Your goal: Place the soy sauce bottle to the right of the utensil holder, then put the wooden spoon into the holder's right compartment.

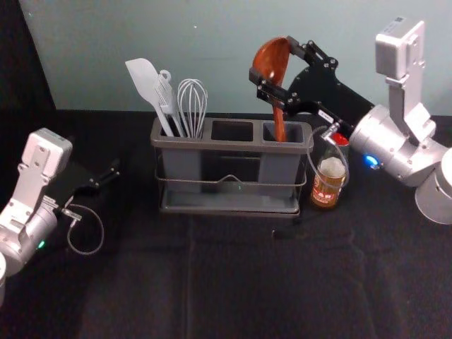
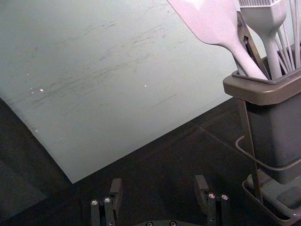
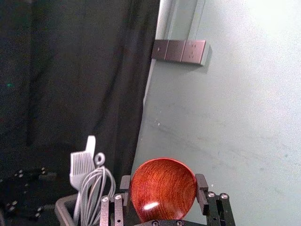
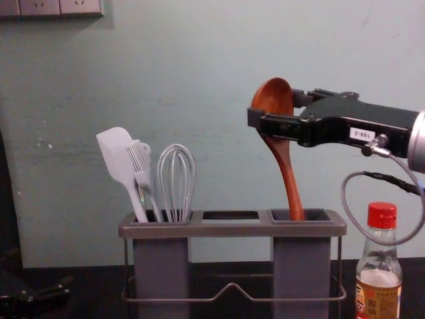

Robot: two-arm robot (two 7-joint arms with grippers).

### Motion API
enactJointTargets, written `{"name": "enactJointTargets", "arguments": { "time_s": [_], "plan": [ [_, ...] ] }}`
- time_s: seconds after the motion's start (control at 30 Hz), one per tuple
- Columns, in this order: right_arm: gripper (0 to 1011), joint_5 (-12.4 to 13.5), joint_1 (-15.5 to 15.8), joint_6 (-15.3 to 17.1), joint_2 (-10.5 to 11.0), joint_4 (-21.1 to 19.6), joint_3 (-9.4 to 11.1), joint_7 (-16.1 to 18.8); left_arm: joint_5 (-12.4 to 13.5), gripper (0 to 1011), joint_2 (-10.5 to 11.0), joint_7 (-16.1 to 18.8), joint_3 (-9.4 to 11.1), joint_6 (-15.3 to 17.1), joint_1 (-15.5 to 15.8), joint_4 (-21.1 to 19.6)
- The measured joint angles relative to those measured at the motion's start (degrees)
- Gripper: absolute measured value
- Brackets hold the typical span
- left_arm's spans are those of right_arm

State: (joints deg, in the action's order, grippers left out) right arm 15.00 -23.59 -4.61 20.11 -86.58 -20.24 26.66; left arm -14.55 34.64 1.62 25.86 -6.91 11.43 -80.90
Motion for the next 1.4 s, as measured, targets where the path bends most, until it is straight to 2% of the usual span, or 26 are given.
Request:
{"name": "enactJointTargets", "arguments": {
  "time_s": [0.17, 0.4, 0.83, 1.4],
  "plan": [
    [838, 1.29, 0.61, 2.20, 1.59, -1.01, -0.16, 0.56, 0.00, 1005, 0.00, 0.00, 0.00, 0.00, 0.00, 0.00],
    [837, 1.72, 0.89, 3.27, 2.39, -0.70, -0.68, 0.43, 0.00, 1005, 0.00, 0.00, 0.00, 0.00, 0.00, 0.00],
    [837, 1.64, 0.87, 3.86, 2.47, 0.81, -1.74, -0.33, 0.00, 1005, 0.00, 0.00, 0.00, 0.00, 0.00, 0.00],
    [840, 1.62, 0.86, 4.08, 2.40, 0.97, -1.98, -0.49, 0.00, 1005, 0.00, 0.00, 0.00, 0.00, 0.00, 0.00]
  ]
}}
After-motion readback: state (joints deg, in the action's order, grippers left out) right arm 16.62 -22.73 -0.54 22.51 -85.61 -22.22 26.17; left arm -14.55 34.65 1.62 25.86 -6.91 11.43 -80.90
